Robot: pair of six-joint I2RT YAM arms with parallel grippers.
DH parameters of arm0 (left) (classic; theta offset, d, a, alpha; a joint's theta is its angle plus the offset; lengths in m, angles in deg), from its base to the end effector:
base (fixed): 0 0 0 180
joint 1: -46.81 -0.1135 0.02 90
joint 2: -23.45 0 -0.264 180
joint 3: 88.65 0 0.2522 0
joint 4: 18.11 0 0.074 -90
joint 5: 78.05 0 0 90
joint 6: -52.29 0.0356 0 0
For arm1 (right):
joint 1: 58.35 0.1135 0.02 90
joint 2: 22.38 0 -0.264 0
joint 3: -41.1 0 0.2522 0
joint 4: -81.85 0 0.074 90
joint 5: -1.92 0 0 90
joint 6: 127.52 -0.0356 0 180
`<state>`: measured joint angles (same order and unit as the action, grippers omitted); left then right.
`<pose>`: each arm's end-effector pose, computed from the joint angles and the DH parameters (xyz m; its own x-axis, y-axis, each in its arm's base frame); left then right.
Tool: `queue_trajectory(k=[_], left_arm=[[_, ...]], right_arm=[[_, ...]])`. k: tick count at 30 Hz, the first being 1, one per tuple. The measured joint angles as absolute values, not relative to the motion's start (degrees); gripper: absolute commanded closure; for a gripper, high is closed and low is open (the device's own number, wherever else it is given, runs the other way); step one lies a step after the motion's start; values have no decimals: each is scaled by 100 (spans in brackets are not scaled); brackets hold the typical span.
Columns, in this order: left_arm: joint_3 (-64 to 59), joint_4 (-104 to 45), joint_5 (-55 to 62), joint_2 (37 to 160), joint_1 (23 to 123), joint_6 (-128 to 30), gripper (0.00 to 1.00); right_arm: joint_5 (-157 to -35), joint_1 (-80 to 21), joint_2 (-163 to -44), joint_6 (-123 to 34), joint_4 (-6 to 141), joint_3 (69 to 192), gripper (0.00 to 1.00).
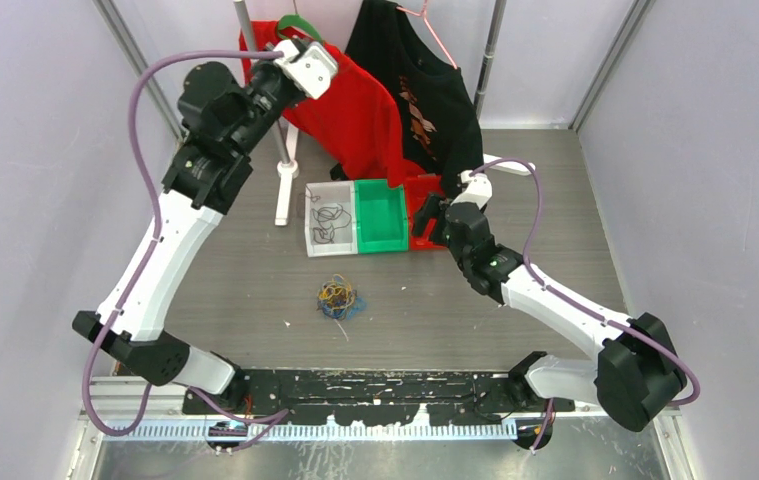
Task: Untangle the cables
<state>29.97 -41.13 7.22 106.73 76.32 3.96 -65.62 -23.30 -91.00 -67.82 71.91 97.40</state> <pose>0.2612 -0.1512 0.5449 0.5117 0.4717 -0.7181 0.2956 0.6881 0.6627 0.2281 0.1434 0.2650 -0.3895 0.2963 -0.8721 -0.0519 0.9383 0.3420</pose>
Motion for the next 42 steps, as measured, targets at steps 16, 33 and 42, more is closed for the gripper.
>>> queue_trajectory(k=[16, 33, 42], left_arm=[[3567, -4095, 722, 10792, 7726, 1087, 100], [5725, -1857, 389, 11589, 7862, 2951, 100], [4376, -1918, 285, 10680, 7884, 3002, 100]], right_arm=[[-6567, -2387, -9100, -6787, 6974, 9738, 18], [-6678, -2409, -9100, -6920, 6976, 9633, 20], [-6744, -2422, -9098, -6999, 6976, 9596, 21]])
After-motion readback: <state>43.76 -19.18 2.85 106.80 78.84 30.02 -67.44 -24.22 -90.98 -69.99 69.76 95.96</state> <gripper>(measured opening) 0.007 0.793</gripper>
